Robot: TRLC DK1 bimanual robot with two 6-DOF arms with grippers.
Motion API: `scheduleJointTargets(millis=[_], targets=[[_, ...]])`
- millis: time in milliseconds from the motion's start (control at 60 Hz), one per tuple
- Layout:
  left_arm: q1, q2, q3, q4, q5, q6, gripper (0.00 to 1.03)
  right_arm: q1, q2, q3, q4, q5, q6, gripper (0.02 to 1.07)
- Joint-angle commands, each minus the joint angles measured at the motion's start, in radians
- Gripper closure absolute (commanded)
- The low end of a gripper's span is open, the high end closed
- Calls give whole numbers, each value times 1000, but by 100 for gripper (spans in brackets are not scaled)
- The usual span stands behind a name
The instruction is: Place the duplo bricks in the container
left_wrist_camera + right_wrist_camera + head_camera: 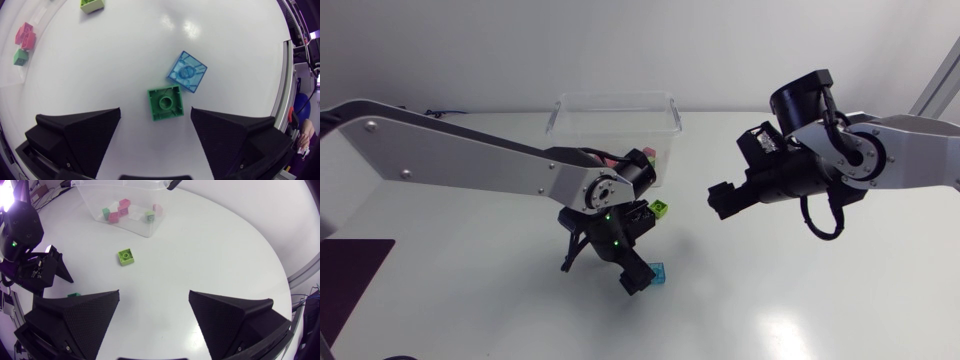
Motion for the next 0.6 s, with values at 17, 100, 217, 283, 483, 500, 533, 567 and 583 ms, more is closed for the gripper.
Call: scheduleJointTargets(millis=[17,100,217,283,483,500,533,567,583], targets=[[-3,37,43,-20,5,-24,8,-11,-17,-31,11,-12,-17,7],[-4,54,69,-43,5,-27,11,-15,-18,-31,11,-12,-17,7],[-16,79,94,-58,5,-29,25,-18,-18,-33,12,-14,-17,7],[-21,96,103,-65,5,-29,39,-21,-20,-34,12,-17,-17,7],[-10,108,106,-88,23,-30,68,-22,-28,-45,12,-21,-19,7],[-10,109,105,-89,23,-30,68,-21,-29,-47,12,-23,-19,7],[-10,108,100,-89,23,-29,70,-18,-29,-48,12,-26,-17,7],[-12,108,94,-91,23,-27,70,-11,-29,-51,12,-27,-16,7],[-12,106,91,-91,23,-26,71,-10,-29,-53,12,-27,-14,7]])
